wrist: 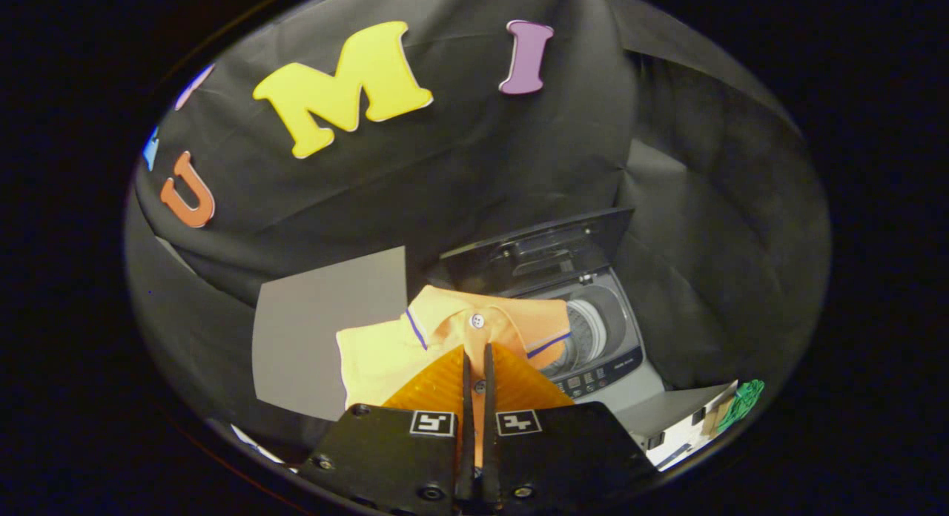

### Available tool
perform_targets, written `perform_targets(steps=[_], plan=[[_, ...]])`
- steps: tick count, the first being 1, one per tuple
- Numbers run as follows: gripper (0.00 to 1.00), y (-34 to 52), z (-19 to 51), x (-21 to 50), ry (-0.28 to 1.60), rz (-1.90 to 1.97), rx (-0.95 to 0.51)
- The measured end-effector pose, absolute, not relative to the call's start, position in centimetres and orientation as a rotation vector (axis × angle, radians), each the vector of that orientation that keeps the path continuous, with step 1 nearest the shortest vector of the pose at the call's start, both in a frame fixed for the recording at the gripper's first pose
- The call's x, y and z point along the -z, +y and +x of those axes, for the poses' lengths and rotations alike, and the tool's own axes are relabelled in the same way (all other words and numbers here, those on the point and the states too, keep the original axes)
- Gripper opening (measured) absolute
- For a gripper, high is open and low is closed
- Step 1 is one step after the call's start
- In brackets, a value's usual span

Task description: Put the clothes into the washing machine and then close the washing machine lid.

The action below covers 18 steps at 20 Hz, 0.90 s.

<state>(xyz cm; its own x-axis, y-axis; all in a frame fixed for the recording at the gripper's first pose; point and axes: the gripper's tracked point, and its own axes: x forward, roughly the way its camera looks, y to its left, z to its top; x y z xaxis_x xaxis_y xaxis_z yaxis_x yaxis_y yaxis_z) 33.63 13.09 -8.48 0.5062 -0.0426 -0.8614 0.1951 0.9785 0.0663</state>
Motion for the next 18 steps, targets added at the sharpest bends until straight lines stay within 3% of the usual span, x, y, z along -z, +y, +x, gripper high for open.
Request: perform_targets(steps=[9,18], plan=[[0.07,4.2,36.2,8.9,0.996,0.129,0.15],[0.08,1.6,37.4,11.7,1.016,0.194,0.095]])
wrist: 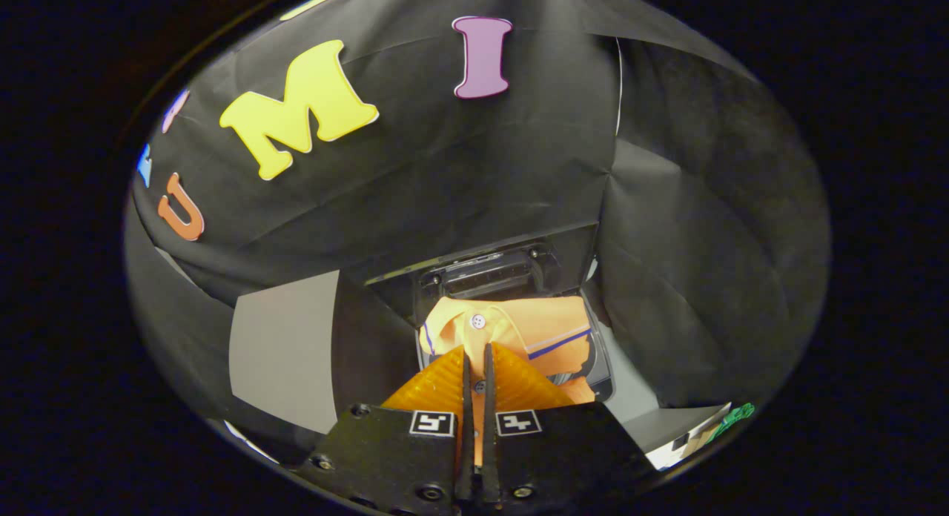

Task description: Put the clothes into the washing machine and then close the washing machine lid.

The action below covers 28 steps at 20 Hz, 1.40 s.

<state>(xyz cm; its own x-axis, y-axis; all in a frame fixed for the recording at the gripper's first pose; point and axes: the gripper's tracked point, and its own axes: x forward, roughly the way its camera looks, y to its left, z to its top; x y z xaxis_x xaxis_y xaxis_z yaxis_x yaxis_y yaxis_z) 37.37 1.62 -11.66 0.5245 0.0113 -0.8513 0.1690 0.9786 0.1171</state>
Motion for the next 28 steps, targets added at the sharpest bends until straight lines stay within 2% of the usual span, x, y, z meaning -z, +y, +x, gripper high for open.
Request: perform_targets(steps=[9,28], plan=[[0.08,1.6,37.1,17.4,1.044,0.289,0.052],[0.08,-0.8,37.8,27.9,1.127,0.323,0.109]])
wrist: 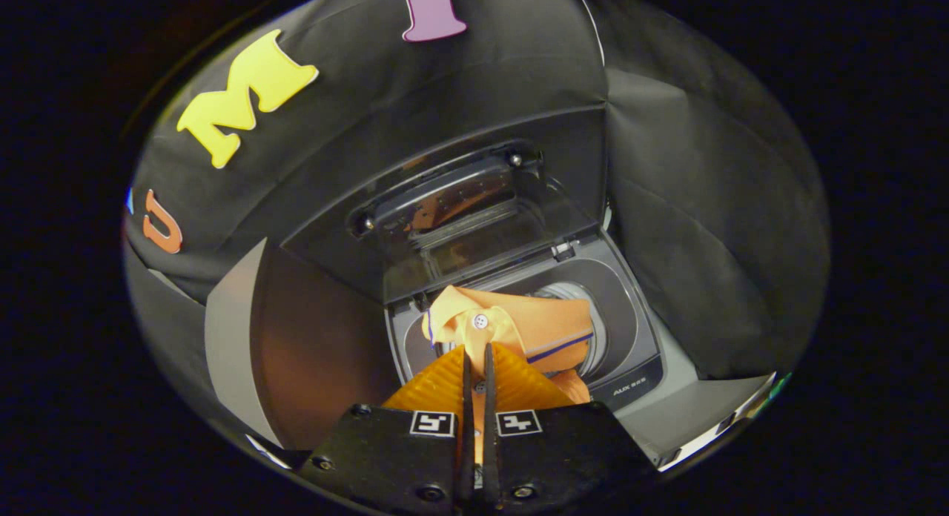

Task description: Put the clothes into the washing machine and then close the washing machine lid.

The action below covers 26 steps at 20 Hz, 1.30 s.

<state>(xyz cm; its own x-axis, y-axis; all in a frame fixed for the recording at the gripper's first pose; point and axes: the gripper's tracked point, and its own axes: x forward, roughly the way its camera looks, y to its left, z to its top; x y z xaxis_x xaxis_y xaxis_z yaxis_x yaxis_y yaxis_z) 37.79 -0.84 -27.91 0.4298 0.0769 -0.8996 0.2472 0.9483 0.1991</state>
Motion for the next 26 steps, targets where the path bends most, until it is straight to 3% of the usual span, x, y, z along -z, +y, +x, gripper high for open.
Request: perform_targets(steps=[15,18,20,26], plan=[[0.11,-0.5,39.4,35.9,1.271,0.266,0.111],[0.12,-1.1,40.3,35.7,1.244,0.233,0.1],[0.2,-1.8,41.0,35.0,1.228,0.185,0.108],[0.27,-1.2,43.1,29.6,1.139,0.066,0.073]])
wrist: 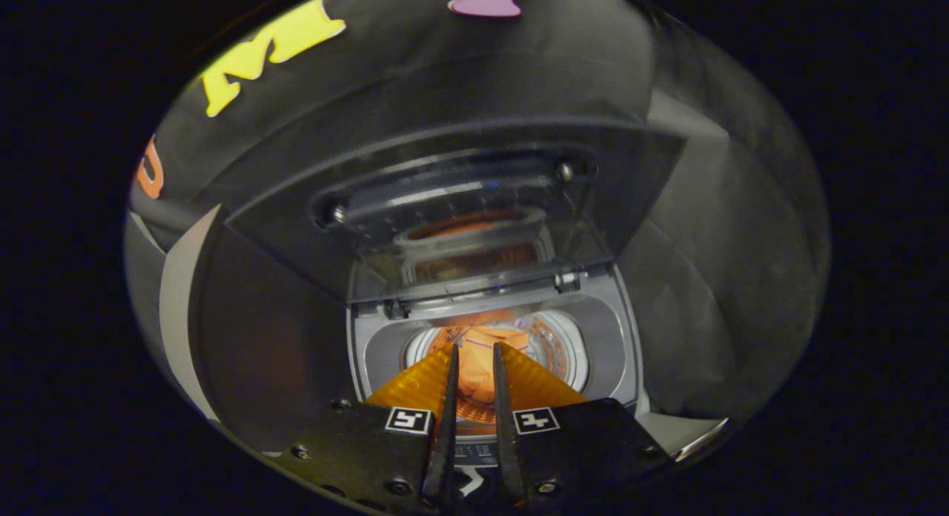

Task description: Put the clothes into the washing machine and then close the washing machine lid.

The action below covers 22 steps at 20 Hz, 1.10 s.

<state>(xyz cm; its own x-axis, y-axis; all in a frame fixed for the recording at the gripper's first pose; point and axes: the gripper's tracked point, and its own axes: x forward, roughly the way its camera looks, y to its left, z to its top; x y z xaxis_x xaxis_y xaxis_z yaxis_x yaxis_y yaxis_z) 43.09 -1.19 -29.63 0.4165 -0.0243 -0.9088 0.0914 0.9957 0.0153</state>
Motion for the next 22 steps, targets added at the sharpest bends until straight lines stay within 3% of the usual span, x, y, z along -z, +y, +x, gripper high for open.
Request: perform_targets(steps=[8,15,22], plan=[[0.28,2.0,50.4,19.7,0.915,-0.007,-0.048],[0.29,3.1,56.4,23.0,0.998,-0.016,-0.056],[0.29,1.5,56.4,25.1,1.01,0.011,-0.028]])
